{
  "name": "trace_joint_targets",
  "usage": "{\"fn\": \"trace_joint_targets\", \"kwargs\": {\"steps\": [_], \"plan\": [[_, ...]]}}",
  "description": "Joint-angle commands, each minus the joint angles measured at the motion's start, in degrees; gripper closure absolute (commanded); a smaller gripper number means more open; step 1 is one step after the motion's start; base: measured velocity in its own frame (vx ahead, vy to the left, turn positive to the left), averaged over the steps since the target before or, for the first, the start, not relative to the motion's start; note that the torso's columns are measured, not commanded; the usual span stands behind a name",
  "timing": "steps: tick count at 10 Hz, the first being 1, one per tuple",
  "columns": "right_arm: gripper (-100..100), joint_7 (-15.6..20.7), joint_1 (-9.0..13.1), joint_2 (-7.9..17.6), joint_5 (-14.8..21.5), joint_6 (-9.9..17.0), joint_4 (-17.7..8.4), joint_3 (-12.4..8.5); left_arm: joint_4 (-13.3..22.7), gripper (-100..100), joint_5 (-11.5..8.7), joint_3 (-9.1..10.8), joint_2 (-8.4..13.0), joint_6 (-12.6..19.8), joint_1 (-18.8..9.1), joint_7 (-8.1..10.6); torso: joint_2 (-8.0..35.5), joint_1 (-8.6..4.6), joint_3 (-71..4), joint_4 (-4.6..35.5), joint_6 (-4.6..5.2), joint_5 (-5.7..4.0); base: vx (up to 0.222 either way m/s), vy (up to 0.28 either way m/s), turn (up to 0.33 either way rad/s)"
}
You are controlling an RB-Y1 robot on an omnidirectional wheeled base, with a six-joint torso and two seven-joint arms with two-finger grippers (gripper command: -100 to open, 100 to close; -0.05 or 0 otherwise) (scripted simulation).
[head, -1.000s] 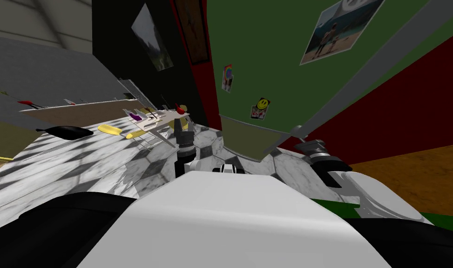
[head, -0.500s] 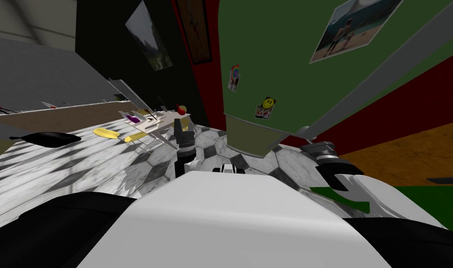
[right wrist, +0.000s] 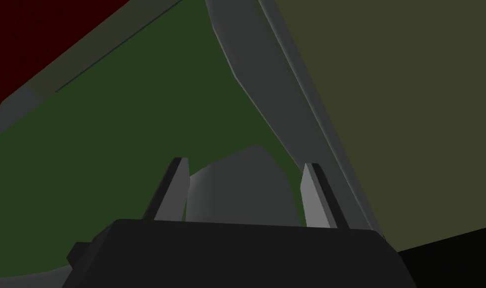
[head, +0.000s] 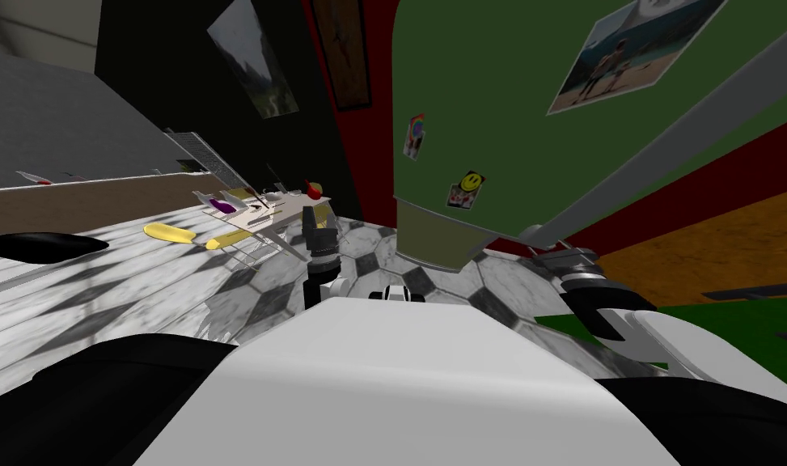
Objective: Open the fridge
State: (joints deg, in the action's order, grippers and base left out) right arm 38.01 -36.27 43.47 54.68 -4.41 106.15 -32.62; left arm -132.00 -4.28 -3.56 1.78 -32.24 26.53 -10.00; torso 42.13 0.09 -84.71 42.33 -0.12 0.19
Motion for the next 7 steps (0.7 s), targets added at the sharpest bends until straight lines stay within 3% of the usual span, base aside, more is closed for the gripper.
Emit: {"fn": "trace_joint_targets", "kwargs": {"steps": [1, 2, 3, 4, 7], "plan": [[-100, -0.1, -0.3, 0.9, 0.0, -0.1, 0.4, -0.4, 0.0, 0, 0.0, 0.00, 0.0, 0.0, 0.0, 0.00, 0.1, -0.11, 0.1, -0.1, 0.07, -0.15, 0.018, 0.010, -0.009], [-100, -0.9, -0.9, 2.2, -0.5, 0.1, 0.1, -1.2, 0.0, 0, 0.0, 0.00, 0.0, 0.0, 0.0, 0.00, 0.2, -0.19, 0.1, 0.0, 0.07, -0.22, 0.111, -0.010, -0.003], [-100, -0.4, -0.7, 1.4, -0.2, -0.1, 0.2, -0.8, 0.0, 0, 0.0, 0.01, 0.0, 0.0, 0.0, 0.00, -0.1, -0.23, 0.0, -0.1, 0.03, -0.19, 0.069, -0.009, -0.003], [100, -0.5, -0.7, 1.4, -0.2, -0.1, 0.2, -0.9, 0.0, 0, 0.0, 0.01, 0.0, 0.0, 0.0, 0.00, 0.0, -0.13, 0.0, -0.1, 0.05, -0.18, 0.009, -0.002, 0.002], [100, -0.7, -1.5, 1.4, -0.5, 0.9, -0.2, -1.7, 0.0, 0, 0.0, -0.02, 0.0, 0.0, 0.0, 0.00, 0.4, 0.59, 0.3, 0.0, 0.16, -0.05, -0.019, 0.185, -0.091]]}}
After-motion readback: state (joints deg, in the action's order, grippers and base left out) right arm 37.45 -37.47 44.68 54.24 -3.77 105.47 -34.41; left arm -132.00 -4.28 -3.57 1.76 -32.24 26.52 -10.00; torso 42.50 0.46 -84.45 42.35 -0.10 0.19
